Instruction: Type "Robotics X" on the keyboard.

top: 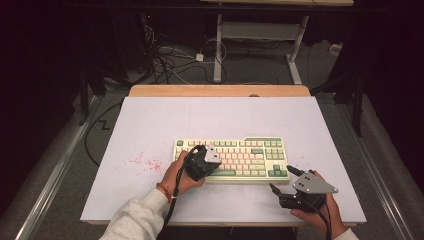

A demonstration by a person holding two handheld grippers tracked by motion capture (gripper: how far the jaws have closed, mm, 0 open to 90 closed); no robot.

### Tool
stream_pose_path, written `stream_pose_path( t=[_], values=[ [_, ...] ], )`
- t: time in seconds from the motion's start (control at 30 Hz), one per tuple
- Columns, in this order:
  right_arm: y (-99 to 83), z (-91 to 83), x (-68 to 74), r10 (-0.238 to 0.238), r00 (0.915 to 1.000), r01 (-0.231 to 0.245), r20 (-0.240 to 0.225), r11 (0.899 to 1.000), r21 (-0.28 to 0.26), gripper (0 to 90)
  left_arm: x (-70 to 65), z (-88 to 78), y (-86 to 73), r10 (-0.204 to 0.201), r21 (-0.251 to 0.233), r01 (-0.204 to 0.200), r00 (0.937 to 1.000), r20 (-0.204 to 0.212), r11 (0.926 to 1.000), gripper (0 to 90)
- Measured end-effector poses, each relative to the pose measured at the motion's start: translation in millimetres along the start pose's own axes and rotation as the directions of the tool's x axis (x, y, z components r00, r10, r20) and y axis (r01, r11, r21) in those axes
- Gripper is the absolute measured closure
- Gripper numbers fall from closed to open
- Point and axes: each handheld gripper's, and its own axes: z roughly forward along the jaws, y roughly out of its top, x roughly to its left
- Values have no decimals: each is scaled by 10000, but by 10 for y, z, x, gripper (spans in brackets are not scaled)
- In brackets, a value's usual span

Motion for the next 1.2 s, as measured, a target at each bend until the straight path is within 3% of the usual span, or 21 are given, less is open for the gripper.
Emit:
stream_pose_path(
  t=[0.23, 0.43, 0.57, 0.7, 0.8, 0.87, 0.93, 1.0, 1.07, 1.2],
  values=[
    [1, 6, 8, -82, 10000, 83, -37, 10000, 56, 227, 9, 40, 8, 40, 163, -40, 10000, -17, 9999, 878],
    [1, -3, -3, -35, 10000, 35, 1, 10000, 7, 226, 18, -125, -2, 47, -489, -64, 9994, -330, 9988, 876],
    [3, -12, -7, -42, 10000, 42, 4, 10000, -14, 226, 51, -222, -62, 25, -785, -64, 9988, -498, 9969, 826],
    [2, -13, -10, -33, 10000, 33, -19, 10000, -4, 227, 90, -321, -159, -40, -1130, -46, 9971, -754, 9936, 746],
    [4, -14, -12, -25, 10000, 25, -13, 10000, -21, 227, 90, -380, -237, -24, -1241, -128, 9926, -1215, 9922, 645],
    [4, -14, -13, -8, 10000, 8, -4, 10000, -13, 227, 98, -413, -292, -81, -1319, -82, 9924, -1226, 9912, 603],
    [4, -13, -16, 3, 10000, -3, -13, 10000, -13, 227, 89, -440, -340, -11, -1329, -212, 9862, -1653, 9909, 527],
    [6, -14, -20, -11, 10000, 11, -8, 10000, -29, 227, 93, -471, -386, -7, -1395, -232, 9856, -1689, 9900, 487],
    [6, -15, -22, 9, 10000, -9, -5, 10000, -39, 227, 86, -492, -432, -75, -1404, -217, 9788, -2046, 9899, 439],
    [4, -17, -28, 40, 10000, -40, 7, 10000, -41, 227, 81, -530, -532, -224, -1566, -128, 9750, -2209, 9876, 362]
  ],
)
